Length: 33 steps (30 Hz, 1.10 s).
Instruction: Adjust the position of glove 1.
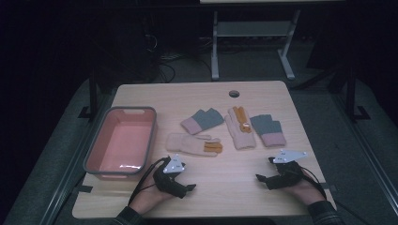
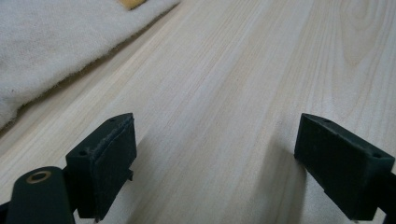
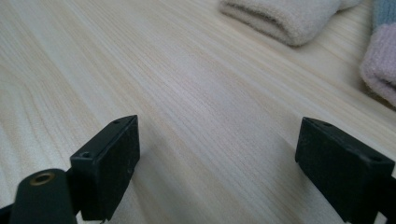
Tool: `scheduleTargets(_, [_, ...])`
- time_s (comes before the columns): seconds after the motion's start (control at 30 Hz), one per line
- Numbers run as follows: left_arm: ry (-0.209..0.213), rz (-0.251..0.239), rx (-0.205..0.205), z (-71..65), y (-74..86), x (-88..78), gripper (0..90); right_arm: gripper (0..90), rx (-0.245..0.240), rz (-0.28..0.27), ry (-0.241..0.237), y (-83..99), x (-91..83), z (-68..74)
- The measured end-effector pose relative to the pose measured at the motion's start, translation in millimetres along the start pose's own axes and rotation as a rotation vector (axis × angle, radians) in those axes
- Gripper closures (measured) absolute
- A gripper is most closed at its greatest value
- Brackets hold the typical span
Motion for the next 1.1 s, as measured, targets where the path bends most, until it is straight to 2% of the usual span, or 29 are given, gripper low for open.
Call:
scheduleTargets(0.27, [0.002, 0.019, 0.010, 1.0, -0.5, 0.1, 12.7, 13.3, 0.000, 0.000, -0.001, 0.1, 0.0, 0.1])
scheduleTargets(0.4, [-0.014, 0.046, -0.005, 2.8, -2.7, 0.3, 15.5, 13.3, 0.006, 0.001, -0.001, 0.3, 0.0, 0.5])
scheduleTargets(0.5, [-0.024, 0.078, -0.005, 6.7, -4.6, -1.5, 27.1, 13.3, 0.003, 0.002, -0.003, 0.6, -0.2, 0.9])
scheduleTargets(0.63, [-0.009, 0.089, -0.057, 9.3, -9.6, -1.3, 43.6, 13.3, 0.004, 0.003, -0.003, 0.7, -0.3, 1.1])
scheduleTargets(0.77, [-0.001, 0.089, -0.065, 10.4, -17.8, -1.8, 64.8, 13.3, 0.004, 0.002, -0.003, 0.6, -0.2, 1.0])
scheduleTargets(0.8, [-0.010, 0.097, -0.052, 12.2, -19.2, -2.0, 69.5, 13.3, 0.003, 0.002, -0.003, 0.6, -0.2, 0.9])
scheduleTargets(0.93, [-0.016, 0.090, -0.067, 16.1, -26.3, -0.3, 87.5, 13.3, 0.003, 0.002, -0.003, 0.6, -0.2, 0.9])
scheduleTargets(1.03, [-0.039, 0.103, -0.074, 20.8, -30.6, 2.6, 89.5, 13.3, 0.004, 0.002, -0.003, 0.6, -0.2, 1.0])
scheduleTargets(1.1, [-0.052, 0.094, -0.070, 24.9, -35.5, 4.7, 89.6, 13.3, 0.003, 0.002, -0.003, 0.6, -0.2, 1.0])
Point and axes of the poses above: each handheld gripper's, and its own axes: x roughly forward along the jaws, y roughly out of its underside, z roughly to its left, the point moved 9 cm from there along x, roughly forward along the jaws, and after that the axes turned 14 degrees about -y, right-handed, at the moved point
